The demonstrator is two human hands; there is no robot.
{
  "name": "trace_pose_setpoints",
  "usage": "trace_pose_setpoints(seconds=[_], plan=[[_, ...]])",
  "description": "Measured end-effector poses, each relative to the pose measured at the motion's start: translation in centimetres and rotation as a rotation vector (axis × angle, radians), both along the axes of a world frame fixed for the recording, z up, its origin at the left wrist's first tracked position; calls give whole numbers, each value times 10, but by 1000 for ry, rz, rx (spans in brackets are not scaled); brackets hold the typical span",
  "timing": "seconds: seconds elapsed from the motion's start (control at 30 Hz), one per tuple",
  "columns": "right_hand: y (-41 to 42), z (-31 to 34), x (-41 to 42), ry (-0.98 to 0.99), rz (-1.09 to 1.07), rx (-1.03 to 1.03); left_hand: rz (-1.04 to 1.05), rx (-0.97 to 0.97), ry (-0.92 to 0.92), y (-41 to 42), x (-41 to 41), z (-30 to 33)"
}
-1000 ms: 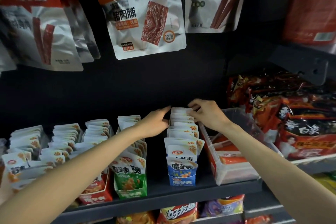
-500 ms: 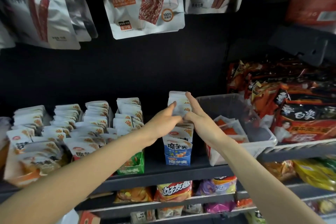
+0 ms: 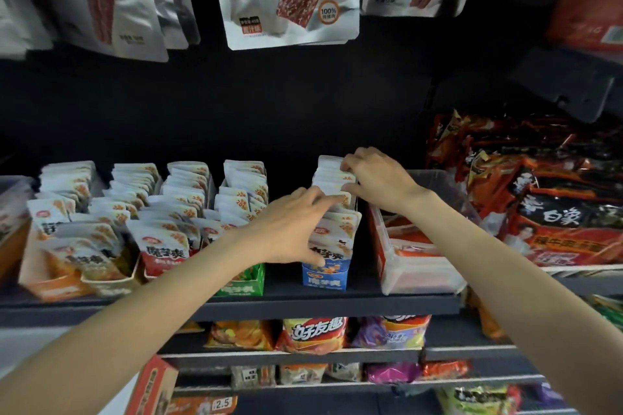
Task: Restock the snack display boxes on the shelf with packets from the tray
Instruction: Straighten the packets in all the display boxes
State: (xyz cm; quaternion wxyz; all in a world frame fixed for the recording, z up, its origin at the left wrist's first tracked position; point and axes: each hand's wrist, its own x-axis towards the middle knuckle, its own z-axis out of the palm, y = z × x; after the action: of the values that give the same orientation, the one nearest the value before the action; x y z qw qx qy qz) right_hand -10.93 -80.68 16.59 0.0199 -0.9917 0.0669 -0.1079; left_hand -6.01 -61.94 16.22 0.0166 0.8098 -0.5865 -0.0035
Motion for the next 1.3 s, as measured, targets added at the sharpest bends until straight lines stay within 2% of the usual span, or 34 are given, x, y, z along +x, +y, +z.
trace_pose_setpoints(seconds=[0.1, 0.23, 0.3, 0.4, 0.47, 0.53, 0.57, 0.7, 0.77, 0.83, 0.87, 0.93, 1.03, 1.17, 1.3], plan=[[5, 7, 5, 62, -1, -41, -5, -75, -84, 0, -2, -5], [4, 11, 7, 120, -22, 49, -20, -98, -159, 0, -6, -10], [6, 13, 4, 60, -13, 89, -20, -142, -220, 0, -9, -13], [18, 17, -1, -101, 41, -5, -17, -207, -329, 3, -19, -24], [21, 14, -4, -122, 26, 22, 10, -304, -292, 4, -24, -38], [18, 5, -7, -95, -12, 134, 39, -398, -148, 7, -29, -46], [15, -1, -10, -99, -38, 236, 77, -457, -18, 8, -31, -47], [25, -12, -46, -320, -192, 791, 286, -737, 718, 8, -37, -48], [40, -21, -70, -388, -224, 1047, 376, -856, 902, 3, -38, -54], [60, -34, -89, -365, -190, 1271, 463, -904, 988, -4, -38, -59], [69, -40, -94, -321, -160, 1312, 492, -918, 1037, -8, -38, -60], [82, -52, -92, -242, -113, 1255, 503, -938, 1153, -15, -37, -55], [90, -59, -71, -275, -172, 1214, 485, -941, 1302, -22, -37, -48], [93, -60, -51, -378, -149, 1220, 489, -986, 1364, -21, -37, -46], [84, -54, -56, -347, -148, 1327, 429, -954, 1370, -16, -46, -45]])
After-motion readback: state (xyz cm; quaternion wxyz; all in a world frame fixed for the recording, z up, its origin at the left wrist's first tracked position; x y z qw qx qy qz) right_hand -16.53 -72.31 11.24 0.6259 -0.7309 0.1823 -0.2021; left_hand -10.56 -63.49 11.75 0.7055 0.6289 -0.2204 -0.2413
